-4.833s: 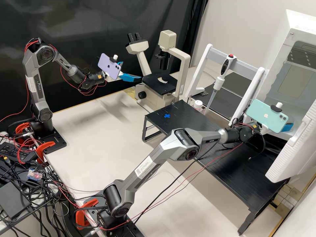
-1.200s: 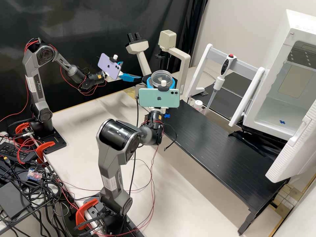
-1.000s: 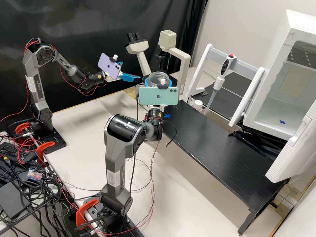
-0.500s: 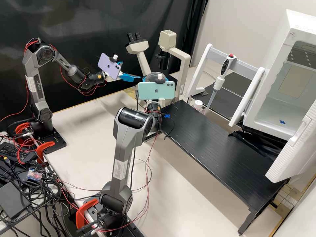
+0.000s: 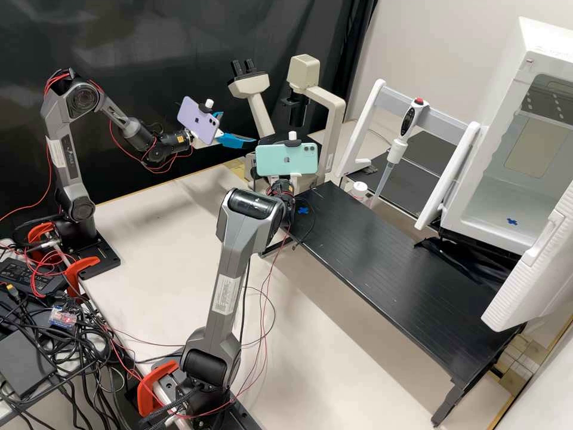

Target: Move the petri dish to the microscope

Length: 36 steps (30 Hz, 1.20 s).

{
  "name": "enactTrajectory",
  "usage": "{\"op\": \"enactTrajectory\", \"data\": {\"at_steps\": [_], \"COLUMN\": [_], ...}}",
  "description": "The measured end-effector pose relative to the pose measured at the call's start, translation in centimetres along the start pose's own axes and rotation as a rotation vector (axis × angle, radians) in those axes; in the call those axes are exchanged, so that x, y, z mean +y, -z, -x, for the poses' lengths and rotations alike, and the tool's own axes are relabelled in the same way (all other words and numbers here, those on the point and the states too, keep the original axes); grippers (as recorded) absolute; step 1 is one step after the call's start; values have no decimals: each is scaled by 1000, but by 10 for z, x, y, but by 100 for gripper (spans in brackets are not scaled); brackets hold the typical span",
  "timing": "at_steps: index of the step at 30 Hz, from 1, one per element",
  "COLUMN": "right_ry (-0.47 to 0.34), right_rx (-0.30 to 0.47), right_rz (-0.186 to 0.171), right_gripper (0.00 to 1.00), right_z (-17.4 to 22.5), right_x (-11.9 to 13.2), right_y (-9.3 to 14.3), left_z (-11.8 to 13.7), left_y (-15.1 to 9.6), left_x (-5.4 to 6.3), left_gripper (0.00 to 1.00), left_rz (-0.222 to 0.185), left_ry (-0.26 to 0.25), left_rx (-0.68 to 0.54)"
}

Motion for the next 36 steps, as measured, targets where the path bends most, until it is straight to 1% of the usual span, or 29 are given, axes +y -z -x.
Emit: {"op": "enactTrajectory", "data": {"at_steps": [1, 4, 6, 12, 19, 25, 36], "right_ry": [3, -1, -3, 4, 10, 7, 17], "right_rx": [-4, -10, -10, -7, -23, -57, -87], "right_rz": [0, -25, -33, -27, -19, -44, -44], "right_gripper": [0, 0, 0, 0, 0, 0, 0], "right_z": [-3, -18, -25, -46, -64, -75, -84], "right_x": [-1, -2, -2, -3, -3, -3, -4], "right_y": [-1, -3, -1, 5, 4, -2, -10], "left_z": [0, 0, 0, 0, 0, 0, 0], "left_y": [0, 0, 0, 0, 0, 0, 0], "left_x": [0, 0, 0, 0, 0, 0, 0], "left_gripper": [100, 100, 100, 100, 100, 100, 100], "left_rz": [0, 0, 0, 0, 0, 0, 0], "left_ry": [0, 0, 0, 0, 0, 0, 0], "left_rx": [0, 0, 0, 0, 0, 0, 0]}}
